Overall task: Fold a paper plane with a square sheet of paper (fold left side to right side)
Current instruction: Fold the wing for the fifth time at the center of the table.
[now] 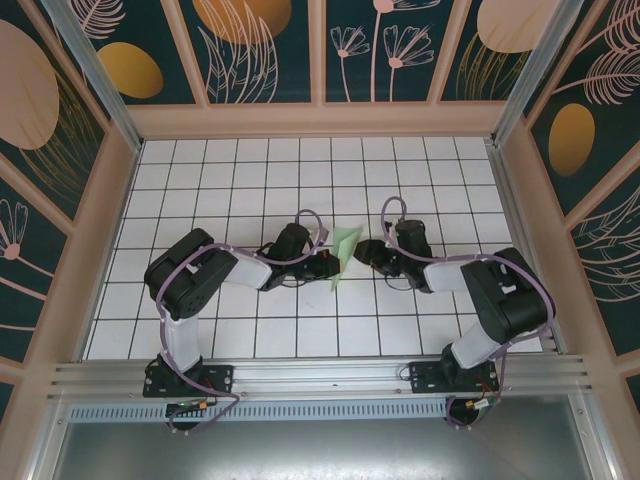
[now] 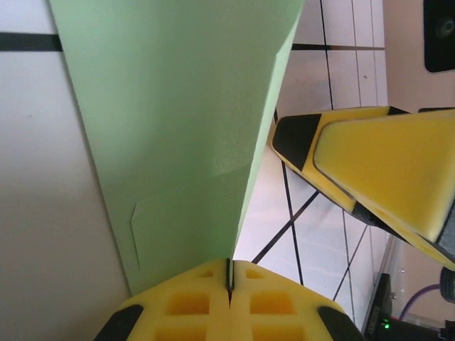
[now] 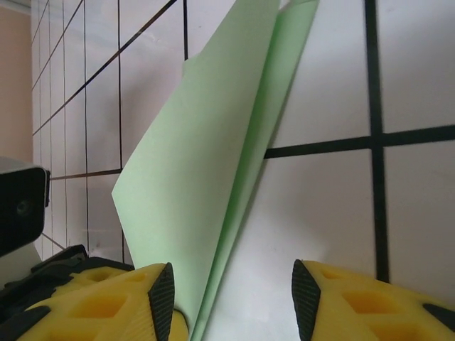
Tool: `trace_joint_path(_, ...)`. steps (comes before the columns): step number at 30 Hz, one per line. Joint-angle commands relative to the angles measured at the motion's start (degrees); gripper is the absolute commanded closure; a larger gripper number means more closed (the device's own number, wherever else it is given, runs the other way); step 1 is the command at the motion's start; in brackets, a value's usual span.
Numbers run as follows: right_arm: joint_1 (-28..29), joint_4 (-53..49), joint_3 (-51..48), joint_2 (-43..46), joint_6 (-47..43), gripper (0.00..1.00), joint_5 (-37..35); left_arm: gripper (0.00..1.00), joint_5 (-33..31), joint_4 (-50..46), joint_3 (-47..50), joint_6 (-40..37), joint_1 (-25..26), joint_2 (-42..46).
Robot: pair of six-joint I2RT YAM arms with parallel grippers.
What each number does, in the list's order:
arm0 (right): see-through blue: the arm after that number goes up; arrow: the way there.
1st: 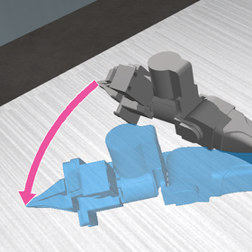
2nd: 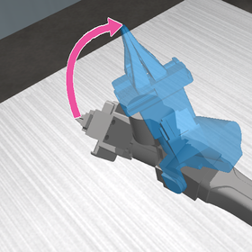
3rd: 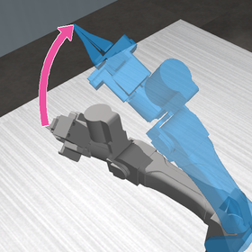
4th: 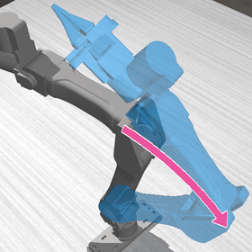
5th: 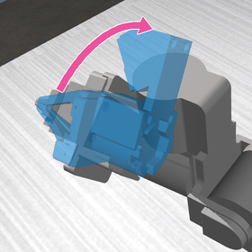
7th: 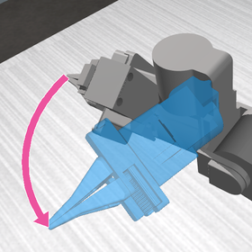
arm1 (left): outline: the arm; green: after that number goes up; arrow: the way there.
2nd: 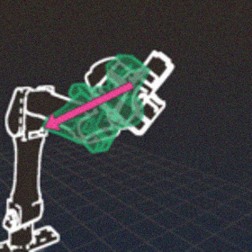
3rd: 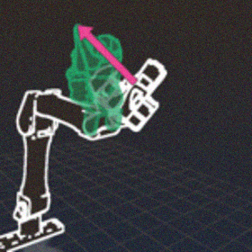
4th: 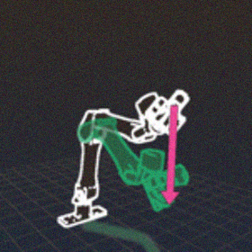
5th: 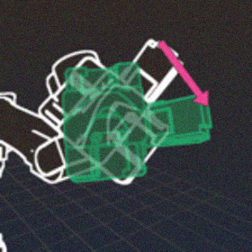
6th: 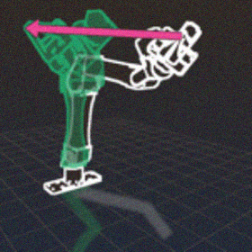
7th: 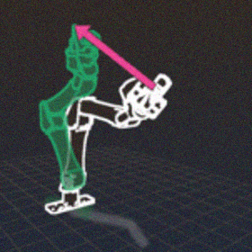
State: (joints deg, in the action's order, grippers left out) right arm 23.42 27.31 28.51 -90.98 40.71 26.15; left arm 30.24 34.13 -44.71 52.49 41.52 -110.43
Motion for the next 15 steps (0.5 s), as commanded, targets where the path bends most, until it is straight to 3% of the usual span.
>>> trace_joint_path(1,0.8,3.2,2.6,-1.7,1.1,0.51,-1.0,0.99,2.6,7.4,1.5,3.7,-0.7,-0.6)
trace_joint_path(15,2.8,-5.0,10.2,-7.6,1.9,0.57,-5.0,0.99,4.8,13.2,3.2,9.7,-1.3,-3.0)
